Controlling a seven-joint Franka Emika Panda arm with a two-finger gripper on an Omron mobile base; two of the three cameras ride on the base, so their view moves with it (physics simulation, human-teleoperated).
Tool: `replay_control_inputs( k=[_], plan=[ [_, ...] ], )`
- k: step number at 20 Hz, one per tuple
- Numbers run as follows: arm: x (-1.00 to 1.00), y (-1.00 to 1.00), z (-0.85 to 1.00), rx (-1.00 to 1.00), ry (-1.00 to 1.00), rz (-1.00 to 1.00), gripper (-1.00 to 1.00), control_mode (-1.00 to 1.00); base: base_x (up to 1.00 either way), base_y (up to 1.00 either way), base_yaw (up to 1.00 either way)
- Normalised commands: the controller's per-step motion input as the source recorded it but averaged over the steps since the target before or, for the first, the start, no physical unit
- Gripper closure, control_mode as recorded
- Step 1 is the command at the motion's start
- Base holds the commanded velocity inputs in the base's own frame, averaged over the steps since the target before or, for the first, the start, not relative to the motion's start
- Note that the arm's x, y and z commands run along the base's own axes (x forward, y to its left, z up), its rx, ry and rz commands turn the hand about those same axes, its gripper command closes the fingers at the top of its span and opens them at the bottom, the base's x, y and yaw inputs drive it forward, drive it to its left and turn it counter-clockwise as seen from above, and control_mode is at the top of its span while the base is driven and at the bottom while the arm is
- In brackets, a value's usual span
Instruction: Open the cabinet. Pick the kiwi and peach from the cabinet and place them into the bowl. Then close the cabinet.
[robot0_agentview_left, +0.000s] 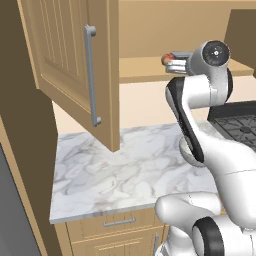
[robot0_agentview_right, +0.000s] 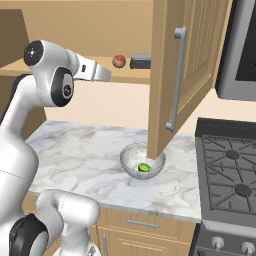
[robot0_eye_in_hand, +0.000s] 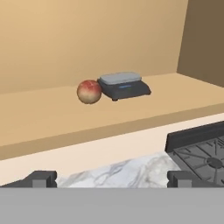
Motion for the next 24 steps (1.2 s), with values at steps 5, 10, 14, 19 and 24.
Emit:
replay_control_inputs(
  k=[5,10,14,19,24],
  plan=[
    [0.27,0.0,0.0,0.0,0.0,-0.04,-1.0,-1.0,0.0,0.0,0.0],
    [0.33,0.0,0.0,0.0,0.0,-0.04,-1.0,-1.0,0.0,0.0,0.0],
    [0.33,0.01,0.0,0.0,0.0,-0.05,-1.0,-1.0,0.0,0.0,0.0],
    [0.34,0.05,0.01,0.0,0.0,-0.05,-1.0,-1.0,0.0,0.0,0.0],
    [0.31,0.06,0.01,0.0,0.01,-0.05,-1.0,-1.0,0.0,0.0,0.0]
  ],
)
